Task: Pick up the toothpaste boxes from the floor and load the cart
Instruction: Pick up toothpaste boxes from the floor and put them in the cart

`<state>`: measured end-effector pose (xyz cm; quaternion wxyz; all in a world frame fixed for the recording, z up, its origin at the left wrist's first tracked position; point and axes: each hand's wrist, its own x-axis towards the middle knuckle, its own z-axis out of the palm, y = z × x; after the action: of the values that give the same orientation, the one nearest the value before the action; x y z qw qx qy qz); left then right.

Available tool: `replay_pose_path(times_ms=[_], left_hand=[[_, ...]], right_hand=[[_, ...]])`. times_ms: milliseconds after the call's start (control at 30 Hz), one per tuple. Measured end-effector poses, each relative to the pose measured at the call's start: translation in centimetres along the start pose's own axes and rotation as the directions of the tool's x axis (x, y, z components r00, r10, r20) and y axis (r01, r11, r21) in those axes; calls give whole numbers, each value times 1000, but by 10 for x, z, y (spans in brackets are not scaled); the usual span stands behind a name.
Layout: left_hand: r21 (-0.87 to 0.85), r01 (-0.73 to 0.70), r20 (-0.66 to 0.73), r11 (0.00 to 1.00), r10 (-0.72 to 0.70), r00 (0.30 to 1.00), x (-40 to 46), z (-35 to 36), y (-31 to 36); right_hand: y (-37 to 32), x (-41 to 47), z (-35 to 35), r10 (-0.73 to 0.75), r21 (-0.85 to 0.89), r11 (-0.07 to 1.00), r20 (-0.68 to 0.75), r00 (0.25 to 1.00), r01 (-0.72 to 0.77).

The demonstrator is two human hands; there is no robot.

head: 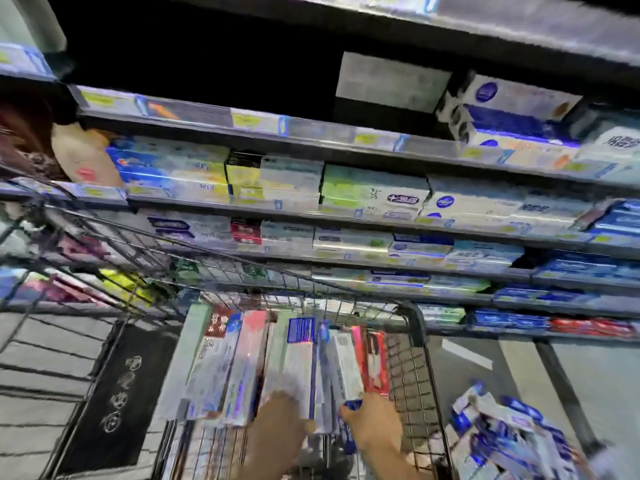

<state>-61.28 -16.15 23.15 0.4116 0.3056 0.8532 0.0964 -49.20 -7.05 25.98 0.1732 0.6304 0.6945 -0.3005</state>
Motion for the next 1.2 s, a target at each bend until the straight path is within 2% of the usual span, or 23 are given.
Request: replay_pose_path(times_ms=[133,267,400,533,667,833,933,1067,1200], left_hand=[[-12,101,5,995,-101,995,39,23,-3],[-93,194,23,977,-193,981,61,38,0],[-158,227,34,961,-224,974,73,54,2],[-126,217,18,968,-217,976,78,62,0],[-93,186,3,978,-187,982,75,61,0],[-129,73,-20,989,-77,997,65,49,-11],[44,-51,-50,998,53,997,51,15,-4],[190,-167,-57,967,181,982,34,-38,24],[464,-352,12,813,391,920,14,-73,74]], right_hand=[[-15,39,24,37,32,999,-49,998,-35],[-15,64,38,99,47,994,-98,990,-95],[-13,85,44,94,24,996,-122,988,-92],[-17,101,52,98,13,995,-97,990,-97],[-12,106,64,23,30,999,-41,999,-21],[-4,90,49,-75,-3,997,-37,997,75],[6,72,23,-147,-80,987,-68,987,142],[26,43,-20,-267,-244,942,-135,954,229],[62,9,-65,-304,-295,925,-199,932,239]])
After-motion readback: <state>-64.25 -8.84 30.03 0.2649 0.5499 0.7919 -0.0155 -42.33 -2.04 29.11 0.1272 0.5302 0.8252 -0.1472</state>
